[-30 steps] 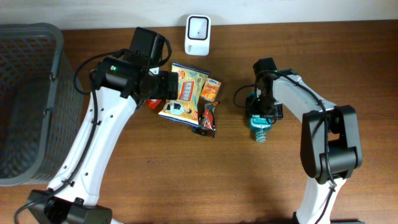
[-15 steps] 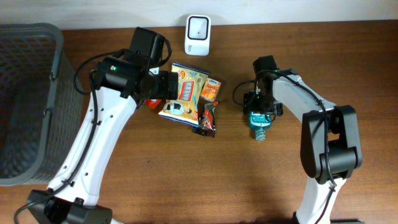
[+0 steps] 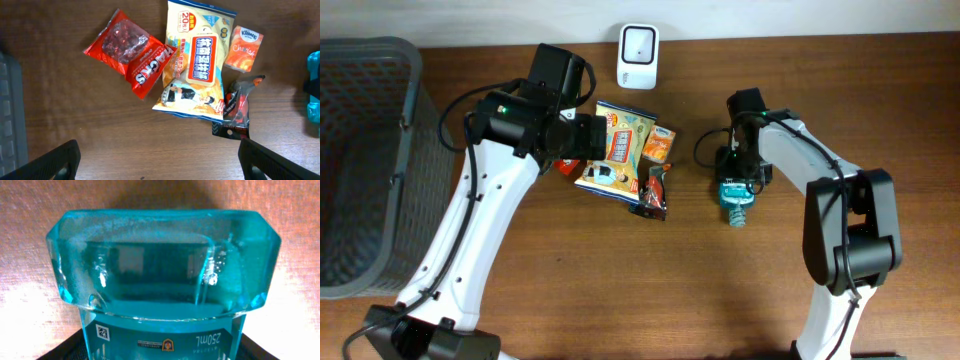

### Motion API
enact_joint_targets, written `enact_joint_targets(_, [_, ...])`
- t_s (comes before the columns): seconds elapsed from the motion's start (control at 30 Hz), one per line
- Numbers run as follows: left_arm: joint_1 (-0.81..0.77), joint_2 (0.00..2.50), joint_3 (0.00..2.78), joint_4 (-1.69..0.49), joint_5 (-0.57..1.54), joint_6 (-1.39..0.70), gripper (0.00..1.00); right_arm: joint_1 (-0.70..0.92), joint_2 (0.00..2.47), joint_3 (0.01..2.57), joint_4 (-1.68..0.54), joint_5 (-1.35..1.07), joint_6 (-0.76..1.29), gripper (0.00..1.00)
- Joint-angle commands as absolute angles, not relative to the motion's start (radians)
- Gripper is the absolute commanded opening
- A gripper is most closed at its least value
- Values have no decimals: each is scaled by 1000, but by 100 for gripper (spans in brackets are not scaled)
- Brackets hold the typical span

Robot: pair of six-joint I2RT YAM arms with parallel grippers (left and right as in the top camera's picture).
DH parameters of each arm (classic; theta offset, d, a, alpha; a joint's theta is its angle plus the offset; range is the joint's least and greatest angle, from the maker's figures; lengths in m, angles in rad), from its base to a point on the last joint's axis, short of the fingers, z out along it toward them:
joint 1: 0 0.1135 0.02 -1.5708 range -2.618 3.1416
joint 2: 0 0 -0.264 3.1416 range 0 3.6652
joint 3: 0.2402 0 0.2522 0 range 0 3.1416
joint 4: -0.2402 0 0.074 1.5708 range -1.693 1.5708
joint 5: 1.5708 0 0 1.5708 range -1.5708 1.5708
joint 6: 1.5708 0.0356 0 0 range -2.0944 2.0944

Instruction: Scan the item barcode

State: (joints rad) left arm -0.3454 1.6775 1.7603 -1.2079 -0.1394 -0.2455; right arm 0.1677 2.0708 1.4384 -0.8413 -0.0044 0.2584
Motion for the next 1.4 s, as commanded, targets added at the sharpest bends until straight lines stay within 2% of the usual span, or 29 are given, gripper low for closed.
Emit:
enact_joint_targets(0.0, [-347, 1683, 1767, -1206, -147, -230, 99, 170, 2084, 1524, -884, -18, 258, 60])
enact_joint_targets(0.2, [-347, 1683, 1767, -1206, -147, -230, 99, 170, 2083, 1651, -894, -79, 260, 59])
enact_joint_targets(0.43, [-347, 1683, 1767, -1206, -147, -230, 99, 181, 2083, 1722, -722, -232, 305, 60])
enact_joint_targets(0.57, [-347, 1683, 1767, -1206, -147, -230, 99, 220, 2083, 1780, -614, -232, 344, 59])
enact_joint_targets(0.83, [-344, 1683, 1767, -1207, -147, -229, 99, 295, 2097, 1924, -388, -117, 410, 58])
enact_joint_targets(1.1, [-344, 1683, 1767, -1207, -147, -230, 99, 334, 2293, 2214, -360, -94, 427, 57])
enact_joint_targets(1.37, [-344, 1683, 1767, -1207, -147, -230, 99, 381, 2405, 2233, -233, 49, 423, 54])
